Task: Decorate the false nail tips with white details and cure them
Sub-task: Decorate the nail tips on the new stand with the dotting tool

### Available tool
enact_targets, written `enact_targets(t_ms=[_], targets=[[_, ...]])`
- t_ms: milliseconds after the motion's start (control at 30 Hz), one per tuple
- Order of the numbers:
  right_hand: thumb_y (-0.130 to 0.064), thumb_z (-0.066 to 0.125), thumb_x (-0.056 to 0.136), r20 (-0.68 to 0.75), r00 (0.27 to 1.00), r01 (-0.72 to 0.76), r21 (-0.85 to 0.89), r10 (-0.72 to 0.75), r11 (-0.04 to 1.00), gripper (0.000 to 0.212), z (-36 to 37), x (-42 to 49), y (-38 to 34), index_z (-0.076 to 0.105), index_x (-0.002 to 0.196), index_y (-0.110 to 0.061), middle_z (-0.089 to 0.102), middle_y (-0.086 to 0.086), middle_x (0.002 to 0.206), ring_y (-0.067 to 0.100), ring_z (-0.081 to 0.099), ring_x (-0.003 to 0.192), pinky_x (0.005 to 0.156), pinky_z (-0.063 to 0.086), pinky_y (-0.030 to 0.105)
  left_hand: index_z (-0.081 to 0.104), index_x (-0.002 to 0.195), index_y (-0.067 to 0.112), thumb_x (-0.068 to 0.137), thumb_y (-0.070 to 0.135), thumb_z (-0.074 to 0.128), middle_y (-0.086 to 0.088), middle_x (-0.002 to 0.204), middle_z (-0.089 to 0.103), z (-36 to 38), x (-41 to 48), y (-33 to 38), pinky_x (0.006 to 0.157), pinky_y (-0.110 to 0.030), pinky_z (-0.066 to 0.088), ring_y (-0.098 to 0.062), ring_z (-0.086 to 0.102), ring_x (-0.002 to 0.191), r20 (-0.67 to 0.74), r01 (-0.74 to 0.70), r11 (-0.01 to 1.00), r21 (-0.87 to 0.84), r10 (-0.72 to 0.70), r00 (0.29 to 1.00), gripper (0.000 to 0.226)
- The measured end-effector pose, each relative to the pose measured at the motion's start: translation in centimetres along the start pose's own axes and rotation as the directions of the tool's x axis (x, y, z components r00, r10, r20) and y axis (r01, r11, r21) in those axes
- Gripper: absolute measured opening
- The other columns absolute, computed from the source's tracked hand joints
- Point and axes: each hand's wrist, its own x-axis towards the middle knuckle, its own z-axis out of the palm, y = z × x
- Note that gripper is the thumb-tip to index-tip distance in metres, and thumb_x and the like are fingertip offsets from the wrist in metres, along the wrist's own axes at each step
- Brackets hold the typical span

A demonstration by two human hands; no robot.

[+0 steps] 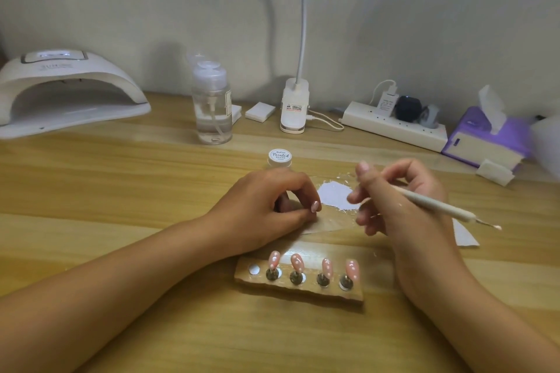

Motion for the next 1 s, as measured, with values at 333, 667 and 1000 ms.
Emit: enact_targets(t_ms=[333, 667, 1000], targets=[[-0.013, 0.063, 0.081, 0.136, 0.982, -0.115, -0.114, 0.130, 0.987, 0.021, 0.71, -0.34, 0.49, 0.046, 0.070, -0.010, 0.068, 0.014, 0.057, 0.012, 0.056, 0.045, 0.047, 0.048, 0.020, 0.069, 0.083, 0.030, 0.082, 0.017, 0.077, 0.030, 0.076, 0.056, 0.10, -0.13, 0.28, 0.060, -0.021, 0.042, -0.008, 0.058, 0.061, -0.037, -0.039, 0.997, 0.071, 0.041, 0.998, 0.015], [-0.012, 0.064, 0.088, 0.168, 0.978, -0.099, -0.149, 0.124, 0.984, 0.023, 0.84, -0.38, 0.46, 0.048, 0.071, -0.008, 0.071, 0.013, 0.061, 0.011, 0.062, 0.049, 0.051, 0.051, 0.019, 0.068, 0.082, 0.032, 0.081, 0.018, 0.078, 0.021, 0.076, 0.057, 0.20, -0.06, 0.08, 0.060, -0.022, 0.042, -0.009, 0.061, 0.063, -0.047, -0.046, 0.997, 0.069, 0.049, 0.998, 0.017], [-0.014, 0.064, 0.089, 0.181, 0.976, -0.090, -0.147, 0.117, 0.985, 0.025, 0.87, -0.38, 0.53, 0.048, 0.071, -0.010, 0.071, 0.013, 0.062, 0.013, 0.063, 0.051, 0.051, 0.051, 0.020, 0.069, 0.083, 0.030, 0.081, 0.018, 0.079, 0.017, 0.077, 0.057, 0.24, -0.04, -0.02, 0.060, -0.022, 0.042, -0.009, 0.061, 0.063, -0.048, -0.054, 0.997, 0.063, 0.057, 0.997, 0.015]])
